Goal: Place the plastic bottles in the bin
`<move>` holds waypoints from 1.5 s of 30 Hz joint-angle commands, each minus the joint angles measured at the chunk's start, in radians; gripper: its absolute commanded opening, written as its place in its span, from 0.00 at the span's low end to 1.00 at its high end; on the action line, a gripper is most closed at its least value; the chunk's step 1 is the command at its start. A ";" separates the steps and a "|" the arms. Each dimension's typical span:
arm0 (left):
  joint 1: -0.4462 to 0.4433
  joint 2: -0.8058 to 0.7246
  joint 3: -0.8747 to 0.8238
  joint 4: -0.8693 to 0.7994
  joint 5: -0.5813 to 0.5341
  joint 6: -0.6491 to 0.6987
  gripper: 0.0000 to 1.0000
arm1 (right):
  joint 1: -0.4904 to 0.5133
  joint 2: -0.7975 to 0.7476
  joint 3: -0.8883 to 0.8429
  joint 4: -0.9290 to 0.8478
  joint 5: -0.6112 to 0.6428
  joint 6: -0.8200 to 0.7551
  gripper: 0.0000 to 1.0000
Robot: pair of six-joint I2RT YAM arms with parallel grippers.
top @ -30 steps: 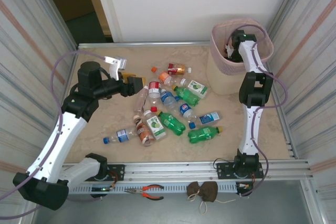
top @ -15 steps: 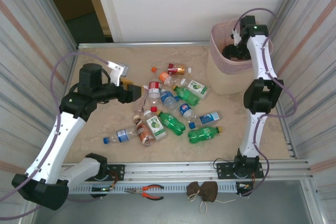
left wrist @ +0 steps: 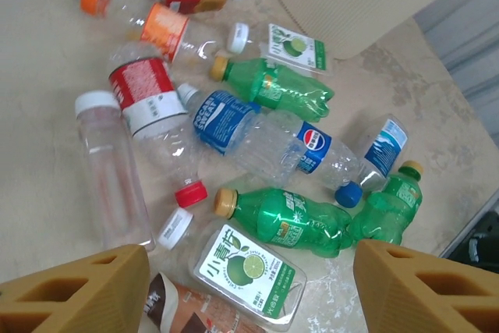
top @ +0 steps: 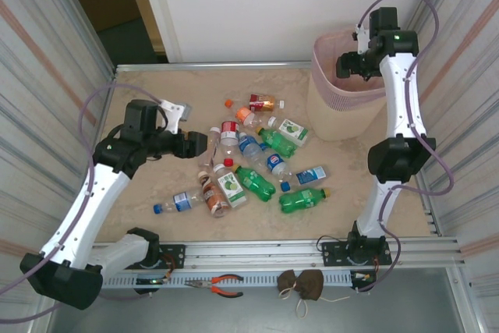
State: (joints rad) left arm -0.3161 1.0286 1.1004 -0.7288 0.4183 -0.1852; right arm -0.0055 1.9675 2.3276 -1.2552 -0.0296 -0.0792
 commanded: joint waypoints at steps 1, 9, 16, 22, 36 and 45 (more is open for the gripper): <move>0.018 -0.012 -0.017 0.002 -0.059 -0.198 0.71 | 0.016 -0.084 -0.022 0.012 0.002 0.027 0.82; 0.038 -0.015 -0.018 -0.168 -0.340 -0.574 0.72 | 0.055 -0.213 -0.124 0.060 0.015 0.030 0.82; 0.174 -0.049 -0.126 -0.331 -0.320 -0.857 0.72 | 0.089 -0.318 -0.252 0.123 0.020 0.038 0.83; 0.353 -0.081 -0.278 -0.359 -0.191 -0.939 0.72 | 0.109 -0.361 -0.327 0.151 0.024 0.043 0.83; 0.640 -0.048 -0.492 -0.308 -0.036 -0.973 0.79 | 0.140 -0.380 -0.362 0.158 0.045 0.044 0.83; 0.719 0.063 -0.545 -0.232 -0.001 -0.949 0.79 | 0.153 -0.381 -0.364 0.155 0.059 0.043 0.83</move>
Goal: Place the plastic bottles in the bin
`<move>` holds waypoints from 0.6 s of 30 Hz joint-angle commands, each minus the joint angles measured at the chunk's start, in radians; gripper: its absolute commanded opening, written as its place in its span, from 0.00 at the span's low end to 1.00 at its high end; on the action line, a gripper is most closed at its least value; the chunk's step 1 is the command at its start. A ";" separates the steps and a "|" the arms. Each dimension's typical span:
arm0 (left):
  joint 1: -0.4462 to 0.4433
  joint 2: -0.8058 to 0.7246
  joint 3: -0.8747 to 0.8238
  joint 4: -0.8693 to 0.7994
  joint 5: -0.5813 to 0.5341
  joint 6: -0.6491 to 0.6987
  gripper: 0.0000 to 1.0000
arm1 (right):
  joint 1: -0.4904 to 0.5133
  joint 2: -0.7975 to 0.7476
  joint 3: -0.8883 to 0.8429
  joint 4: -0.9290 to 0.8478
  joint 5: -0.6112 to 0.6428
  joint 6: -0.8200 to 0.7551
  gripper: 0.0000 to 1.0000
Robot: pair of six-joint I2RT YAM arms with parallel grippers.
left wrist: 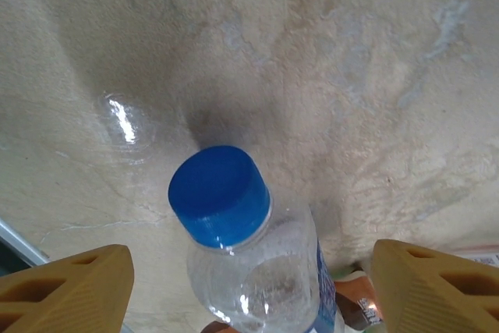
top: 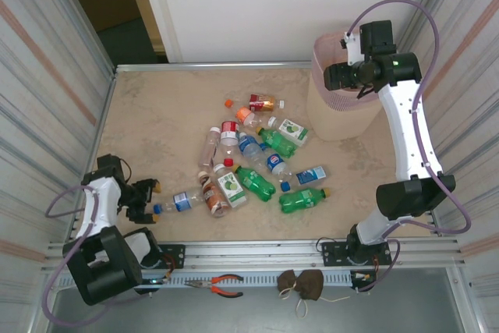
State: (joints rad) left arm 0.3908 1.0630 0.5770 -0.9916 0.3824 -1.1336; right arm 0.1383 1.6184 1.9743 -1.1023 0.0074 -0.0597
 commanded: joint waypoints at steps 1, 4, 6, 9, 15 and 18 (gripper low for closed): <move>0.011 0.045 -0.025 0.043 0.038 -0.002 0.78 | 0.011 -0.032 -0.009 0.001 0.024 0.024 0.83; 0.013 0.088 -0.029 0.072 0.032 -0.001 0.75 | 0.017 -0.032 -0.008 -0.001 0.029 0.024 0.83; 0.014 0.110 -0.031 0.098 0.029 -0.005 0.70 | 0.020 -0.032 -0.008 -0.004 0.033 0.024 0.83; 0.015 0.138 -0.031 0.122 0.008 -0.010 0.67 | 0.026 -0.031 -0.008 -0.006 0.039 0.026 0.83; 0.031 0.192 -0.027 0.155 -0.017 0.000 0.59 | 0.037 -0.034 -0.005 -0.013 0.050 0.023 0.83; 0.033 0.212 -0.023 0.169 -0.010 0.004 0.54 | 0.040 -0.035 -0.005 -0.016 0.051 0.024 0.83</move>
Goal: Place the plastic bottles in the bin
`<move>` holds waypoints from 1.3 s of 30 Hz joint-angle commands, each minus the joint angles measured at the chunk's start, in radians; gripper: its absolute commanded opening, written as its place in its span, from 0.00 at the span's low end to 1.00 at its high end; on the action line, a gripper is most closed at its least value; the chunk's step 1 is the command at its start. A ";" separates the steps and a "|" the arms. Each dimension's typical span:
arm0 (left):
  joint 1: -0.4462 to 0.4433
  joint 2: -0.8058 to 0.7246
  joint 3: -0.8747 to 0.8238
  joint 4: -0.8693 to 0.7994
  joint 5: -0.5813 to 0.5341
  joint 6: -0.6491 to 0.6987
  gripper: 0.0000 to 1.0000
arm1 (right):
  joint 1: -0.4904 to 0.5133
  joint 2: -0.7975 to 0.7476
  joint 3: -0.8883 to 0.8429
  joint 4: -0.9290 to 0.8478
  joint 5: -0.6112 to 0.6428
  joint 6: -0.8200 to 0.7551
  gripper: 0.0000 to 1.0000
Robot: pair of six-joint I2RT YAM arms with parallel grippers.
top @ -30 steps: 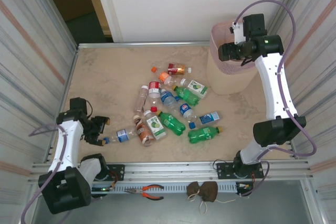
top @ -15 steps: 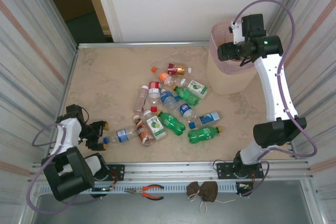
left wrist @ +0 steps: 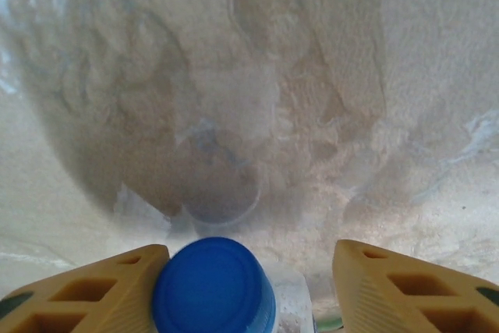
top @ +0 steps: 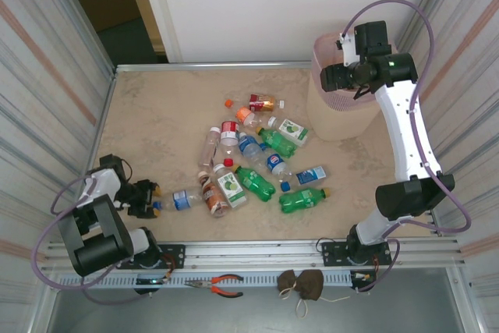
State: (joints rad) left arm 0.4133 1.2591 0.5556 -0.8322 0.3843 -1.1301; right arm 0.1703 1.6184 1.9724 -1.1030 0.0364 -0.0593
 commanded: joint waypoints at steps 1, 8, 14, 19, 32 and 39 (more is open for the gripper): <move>0.012 0.023 0.000 0.010 -0.012 0.003 0.52 | 0.009 -0.035 -0.003 -0.015 0.023 0.024 0.83; 0.015 0.021 0.004 0.011 -0.019 0.005 0.41 | 0.018 -0.041 -0.003 -0.024 0.033 0.021 0.83; 0.027 -0.017 0.021 -0.002 -0.024 0.017 0.32 | 0.026 -0.054 0.002 -0.027 0.042 0.020 0.83; 0.033 -0.098 0.069 -0.032 -0.036 0.056 0.27 | 0.037 -0.069 0.009 -0.033 0.049 0.019 0.83; 0.035 -0.313 0.249 0.128 0.117 0.350 0.16 | 0.076 -0.131 -0.039 0.007 -0.021 0.021 0.83; 0.033 -0.391 0.292 0.364 0.342 0.463 0.16 | 0.126 -0.203 -0.172 0.132 -0.183 0.057 0.83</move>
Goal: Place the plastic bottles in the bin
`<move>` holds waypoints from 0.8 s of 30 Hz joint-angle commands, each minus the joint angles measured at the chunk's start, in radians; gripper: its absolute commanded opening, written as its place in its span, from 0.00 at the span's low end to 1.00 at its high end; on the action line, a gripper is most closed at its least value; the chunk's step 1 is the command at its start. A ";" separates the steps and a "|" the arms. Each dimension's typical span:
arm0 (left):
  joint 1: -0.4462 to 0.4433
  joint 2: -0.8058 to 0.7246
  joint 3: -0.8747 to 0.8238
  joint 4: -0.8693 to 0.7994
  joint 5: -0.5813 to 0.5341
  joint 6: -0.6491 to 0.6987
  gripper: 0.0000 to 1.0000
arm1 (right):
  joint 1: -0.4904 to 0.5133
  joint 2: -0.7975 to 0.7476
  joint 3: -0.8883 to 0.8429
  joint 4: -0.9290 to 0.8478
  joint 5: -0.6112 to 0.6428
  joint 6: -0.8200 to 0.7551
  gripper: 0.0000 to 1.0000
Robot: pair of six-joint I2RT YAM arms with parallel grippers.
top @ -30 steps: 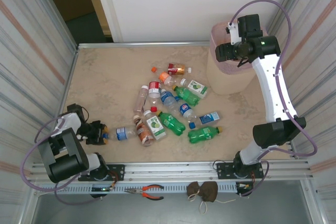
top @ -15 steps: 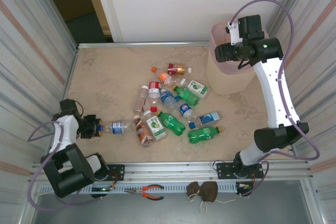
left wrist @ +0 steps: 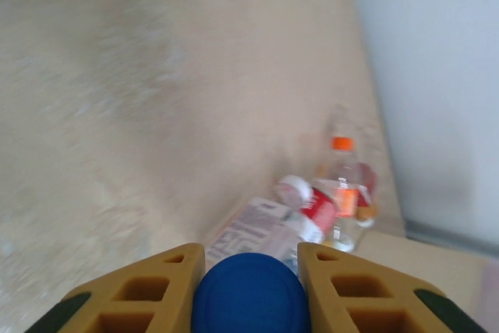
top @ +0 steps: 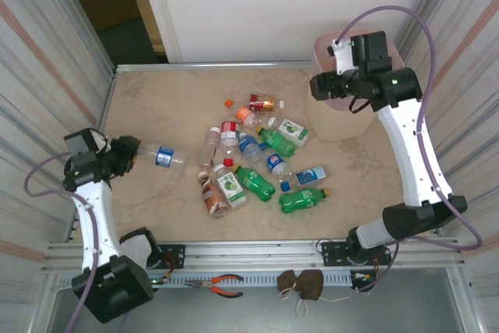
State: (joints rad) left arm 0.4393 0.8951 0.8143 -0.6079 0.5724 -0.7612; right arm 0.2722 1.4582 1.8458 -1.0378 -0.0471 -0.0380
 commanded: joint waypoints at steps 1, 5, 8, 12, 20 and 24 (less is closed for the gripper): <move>0.006 -0.032 0.038 0.184 0.204 0.104 0.15 | 0.036 -0.060 -0.070 0.096 -0.127 0.039 0.83; -0.022 -0.025 0.062 0.322 0.321 0.108 0.14 | 0.080 -0.112 -0.176 0.223 -0.226 0.084 0.82; -0.078 -0.007 0.100 0.389 0.351 0.122 0.12 | 0.117 -0.137 -0.232 0.300 -0.282 0.122 0.82; -0.206 0.010 0.142 0.504 0.387 0.176 0.11 | 0.185 -0.166 -0.298 0.402 -0.335 0.145 0.81; -0.501 0.096 0.273 0.600 0.440 0.388 0.07 | 0.329 -0.221 -0.452 0.647 -0.484 0.169 0.81; -0.609 0.143 0.362 0.565 0.475 0.486 0.04 | 0.384 -0.240 -0.490 0.727 -0.506 0.191 0.81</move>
State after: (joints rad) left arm -0.1238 1.0229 1.1084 -0.0715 0.9878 -0.4034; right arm 0.6285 1.2591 1.3758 -0.4377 -0.4953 0.1135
